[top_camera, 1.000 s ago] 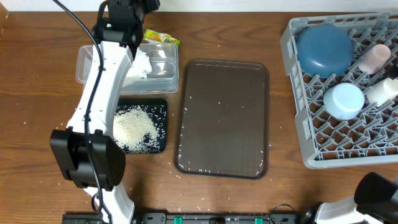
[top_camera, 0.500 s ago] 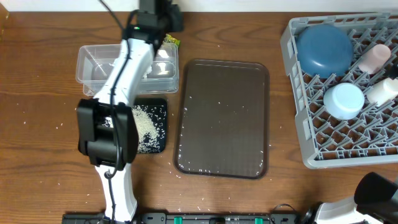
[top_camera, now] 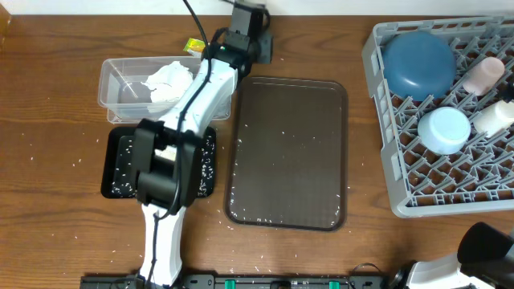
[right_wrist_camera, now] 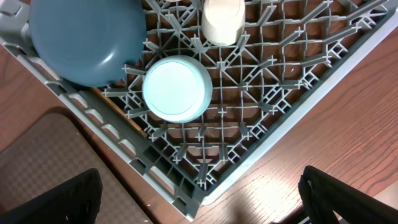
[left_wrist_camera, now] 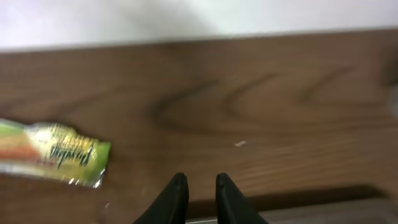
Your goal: Sort waste into correct bins and load items into the dishwasher rack
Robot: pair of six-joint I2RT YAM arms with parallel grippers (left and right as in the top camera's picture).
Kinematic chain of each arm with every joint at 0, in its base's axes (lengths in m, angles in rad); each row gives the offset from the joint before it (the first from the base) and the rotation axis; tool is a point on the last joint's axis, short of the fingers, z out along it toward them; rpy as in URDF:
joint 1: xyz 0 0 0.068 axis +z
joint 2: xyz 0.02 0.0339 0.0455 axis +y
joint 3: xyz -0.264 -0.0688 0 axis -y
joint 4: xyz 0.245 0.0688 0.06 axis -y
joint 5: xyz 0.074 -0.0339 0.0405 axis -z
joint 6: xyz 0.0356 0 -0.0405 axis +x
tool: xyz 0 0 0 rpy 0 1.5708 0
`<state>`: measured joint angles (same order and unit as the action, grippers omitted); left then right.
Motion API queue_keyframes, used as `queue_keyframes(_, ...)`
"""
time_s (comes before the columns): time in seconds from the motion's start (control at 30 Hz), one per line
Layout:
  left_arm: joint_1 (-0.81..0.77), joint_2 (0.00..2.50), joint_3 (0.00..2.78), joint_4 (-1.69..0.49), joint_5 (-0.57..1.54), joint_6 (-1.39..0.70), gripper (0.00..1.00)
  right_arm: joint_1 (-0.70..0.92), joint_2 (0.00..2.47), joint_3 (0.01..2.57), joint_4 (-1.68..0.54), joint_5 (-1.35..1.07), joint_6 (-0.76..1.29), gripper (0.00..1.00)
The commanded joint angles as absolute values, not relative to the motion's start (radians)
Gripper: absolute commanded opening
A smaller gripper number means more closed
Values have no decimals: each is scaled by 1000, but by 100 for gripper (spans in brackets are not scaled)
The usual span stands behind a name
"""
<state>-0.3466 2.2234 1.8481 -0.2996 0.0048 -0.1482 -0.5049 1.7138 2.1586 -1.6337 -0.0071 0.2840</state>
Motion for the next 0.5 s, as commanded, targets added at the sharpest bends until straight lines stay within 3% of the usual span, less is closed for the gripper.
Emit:
queue_keyframes(0.0, -326, 2256, 1860, -317, -120, -128, 19, -509, 1720, 2157, -1635, 0, 276, 99)
queue_keyframes(0.3, -275, 2265, 1860, -359, -143, -136, 19, -509, 1720, 2157, -1635, 0, 276, 99)
queue_keyframes(0.47, -245, 2265, 1860, -425, -144, -143, 14, -509, 1720, 2157, -1635, 0, 276, 99)
